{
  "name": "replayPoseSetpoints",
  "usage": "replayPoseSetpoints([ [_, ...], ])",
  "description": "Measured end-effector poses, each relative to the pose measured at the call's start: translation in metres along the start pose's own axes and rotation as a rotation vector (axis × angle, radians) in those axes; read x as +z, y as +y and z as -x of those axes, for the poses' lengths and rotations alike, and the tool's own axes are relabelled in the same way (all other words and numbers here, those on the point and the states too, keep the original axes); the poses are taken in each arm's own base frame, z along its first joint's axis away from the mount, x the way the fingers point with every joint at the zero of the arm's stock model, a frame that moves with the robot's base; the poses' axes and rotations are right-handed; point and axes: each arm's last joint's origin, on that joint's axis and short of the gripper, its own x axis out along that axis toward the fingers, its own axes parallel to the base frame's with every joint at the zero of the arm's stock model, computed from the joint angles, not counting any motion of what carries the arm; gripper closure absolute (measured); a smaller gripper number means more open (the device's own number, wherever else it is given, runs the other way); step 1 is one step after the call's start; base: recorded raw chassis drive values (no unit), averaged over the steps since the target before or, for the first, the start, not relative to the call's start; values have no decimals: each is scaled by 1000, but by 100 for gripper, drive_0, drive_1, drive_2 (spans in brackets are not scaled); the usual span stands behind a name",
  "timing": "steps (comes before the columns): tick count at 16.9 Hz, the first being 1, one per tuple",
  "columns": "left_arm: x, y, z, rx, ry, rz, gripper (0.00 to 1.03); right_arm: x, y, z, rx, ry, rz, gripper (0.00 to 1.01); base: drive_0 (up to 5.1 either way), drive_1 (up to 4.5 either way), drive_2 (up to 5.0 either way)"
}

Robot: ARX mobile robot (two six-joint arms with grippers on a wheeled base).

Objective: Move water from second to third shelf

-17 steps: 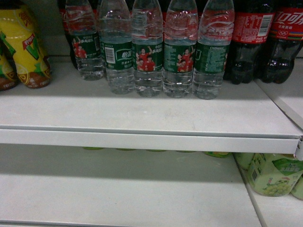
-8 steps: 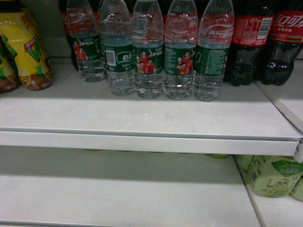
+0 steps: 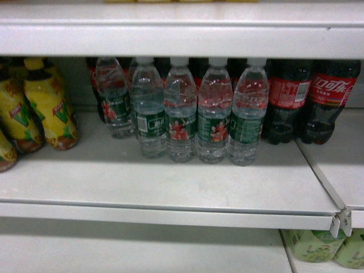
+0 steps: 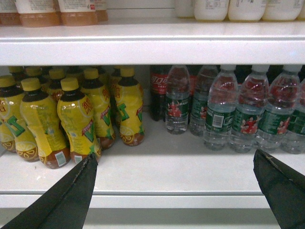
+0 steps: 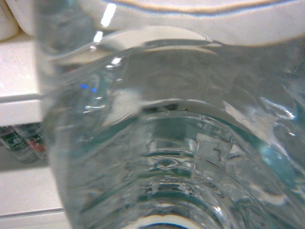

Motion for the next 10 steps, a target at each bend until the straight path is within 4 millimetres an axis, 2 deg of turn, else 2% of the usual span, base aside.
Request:
replayPoseSetpoints([
  [10,0,0,0,1,-3,0,5,1,0,0,0,-5,-2,58,0,0,0],
])
